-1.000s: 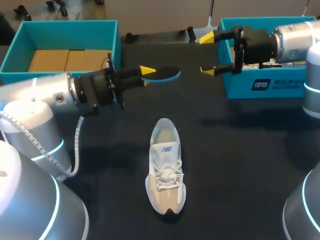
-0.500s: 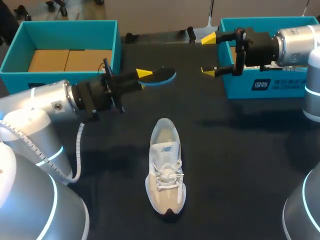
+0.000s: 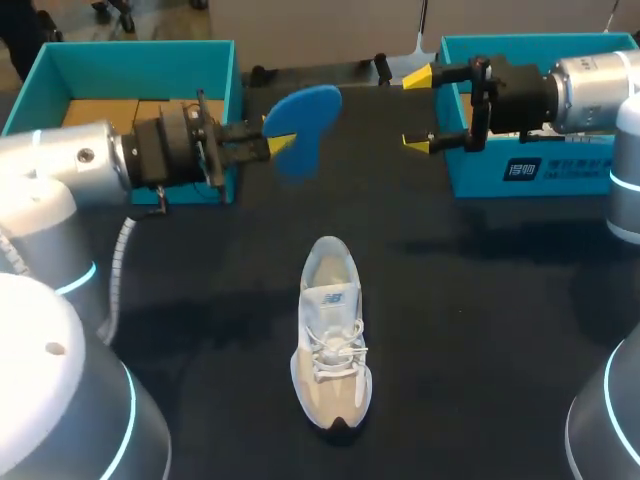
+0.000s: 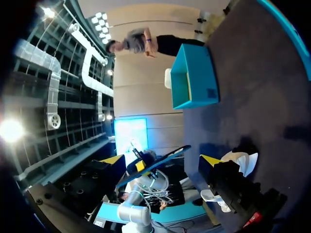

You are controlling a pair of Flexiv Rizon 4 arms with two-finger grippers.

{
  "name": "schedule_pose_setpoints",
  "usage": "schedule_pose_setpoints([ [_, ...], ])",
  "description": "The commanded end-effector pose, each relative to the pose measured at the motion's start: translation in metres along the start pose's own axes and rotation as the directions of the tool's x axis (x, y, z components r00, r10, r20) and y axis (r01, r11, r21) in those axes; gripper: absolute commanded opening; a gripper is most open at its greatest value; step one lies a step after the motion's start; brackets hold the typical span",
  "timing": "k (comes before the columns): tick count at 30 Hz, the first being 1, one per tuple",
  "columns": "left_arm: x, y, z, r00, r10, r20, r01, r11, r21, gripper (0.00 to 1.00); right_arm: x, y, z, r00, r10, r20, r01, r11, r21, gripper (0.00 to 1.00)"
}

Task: Take the shoe out of the shoebox, open the shoe tongue, remove and reinsert the insole, then place the shoe into the shoebox

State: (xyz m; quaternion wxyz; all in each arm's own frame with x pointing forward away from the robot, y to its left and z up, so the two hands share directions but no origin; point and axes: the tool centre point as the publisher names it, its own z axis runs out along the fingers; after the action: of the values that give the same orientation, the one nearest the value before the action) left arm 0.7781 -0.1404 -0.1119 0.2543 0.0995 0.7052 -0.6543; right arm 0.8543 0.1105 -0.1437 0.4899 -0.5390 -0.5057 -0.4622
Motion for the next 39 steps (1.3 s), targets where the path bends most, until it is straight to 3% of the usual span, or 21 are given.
schedule_pose_setpoints([
  [1,-0.004,-0.003,-0.004,0.844,-0.460,-0.276,0.431,0.888,-0.161,0.00,0.000,0.000,0.001,1.000,0.000,0.001,0.000,1.000,-0.002,1.00],
  [5,-0.004,-0.003,-0.004,0.844,-0.460,-0.276,0.431,0.888,-0.161,0.00,0.000,0.000,0.001,1.000,0.000,0.001,0.000,1.000,-0.002,1.00],
  [10,-0.002,-0.009,-0.001,0.667,-0.695,-0.268,0.687,0.713,-0.139,0.00,0.000,0.000,0.001,1.000,0.000,0.001,0.000,1.000,-0.002,1.00],
  [11,-0.002,-0.009,-0.001,0.667,-0.695,-0.268,0.687,0.713,-0.139,0.00,0.000,0.000,0.001,1.000,0.000,0.001,0.000,1.000,-0.002,1.00],
  [18,0.001,-0.022,0.001,0.294,-0.905,-0.306,0.936,0.338,-0.100,0.00,0.000,0.000,0.001,1.000,0.000,0.001,0.000,1.000,-0.002,1.00],
  [19,0.003,-0.023,0.001,0.199,-0.931,-0.307,0.965,0.241,-0.105,0.00,0.000,0.000,0.001,1.000,0.000,0.001,0.000,1.000,-0.002,1.00],
  [20,0.003,-0.023,0.000,0.168,-0.937,-0.306,0.970,0.212,-0.116,0.00,0.000,0.000,0.001,1.000,0.000,0.001,0.000,1.000,-0.002,1.00],
  [32,0.003,-0.023,0.000,0.168,-0.937,-0.306,0.970,0.212,-0.116,0.00,0.000,0.000,0.001,1.000,0.000,0.001,0.000,1.000,-0.002,1.00],
  [33,0.004,-0.021,0.001,0.137,-0.945,-0.298,0.977,0.179,-0.118,0.00,0.000,0.000,0.001,1.000,0.000,0.001,0.000,1.000,-0.002,1.00],
  [35,0.005,-0.011,0.002,0.009,-0.964,-0.266,0.994,0.038,-0.107,0.00,0.000,0.000,0.001,1.000,0.000,0.001,0.000,1.000,-0.002,1.00],
  [39,0.007,0.005,0.004,-0.103,-0.970,-0.221,0.993,-0.087,-0.083,0.00,0.000,0.000,0.001,1.000,0.000,0.001,0.000,1.000,-0.002,1.00],
])
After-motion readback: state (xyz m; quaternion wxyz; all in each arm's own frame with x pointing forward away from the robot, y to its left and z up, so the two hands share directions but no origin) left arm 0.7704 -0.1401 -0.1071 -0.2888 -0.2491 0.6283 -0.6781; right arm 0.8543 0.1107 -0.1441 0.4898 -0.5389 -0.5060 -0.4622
